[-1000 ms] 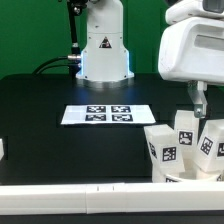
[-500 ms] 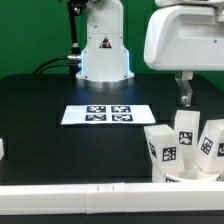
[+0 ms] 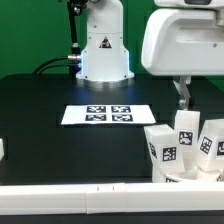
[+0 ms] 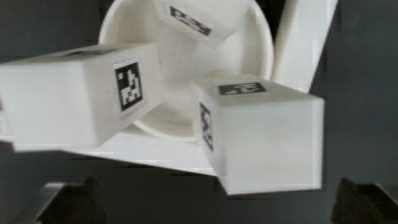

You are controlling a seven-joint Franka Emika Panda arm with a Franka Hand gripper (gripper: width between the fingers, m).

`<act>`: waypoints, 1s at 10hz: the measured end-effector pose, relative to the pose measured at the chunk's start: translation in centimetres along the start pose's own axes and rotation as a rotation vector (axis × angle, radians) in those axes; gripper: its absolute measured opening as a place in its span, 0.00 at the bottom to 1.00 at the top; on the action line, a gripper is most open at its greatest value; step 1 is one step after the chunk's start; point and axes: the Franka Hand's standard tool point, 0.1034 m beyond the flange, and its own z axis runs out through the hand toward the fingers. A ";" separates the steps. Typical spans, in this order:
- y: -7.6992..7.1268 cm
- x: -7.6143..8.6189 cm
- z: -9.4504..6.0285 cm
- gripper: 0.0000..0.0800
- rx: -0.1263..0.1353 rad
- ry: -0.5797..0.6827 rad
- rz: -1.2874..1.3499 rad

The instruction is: Assemble stool

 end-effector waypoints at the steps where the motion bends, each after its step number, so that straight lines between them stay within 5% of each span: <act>1: -0.5 0.3 0.1 0.81 0.002 0.007 -0.045; 2: -1.5 0.3 0.1 0.81 0.006 0.013 -0.169; 10: 0.3 0.4 0.2 0.81 -0.063 -0.007 -0.666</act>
Offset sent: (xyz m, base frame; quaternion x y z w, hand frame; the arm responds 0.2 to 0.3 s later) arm 0.0000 0.0000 0.0000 0.0000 0.0000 -0.1938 0.9810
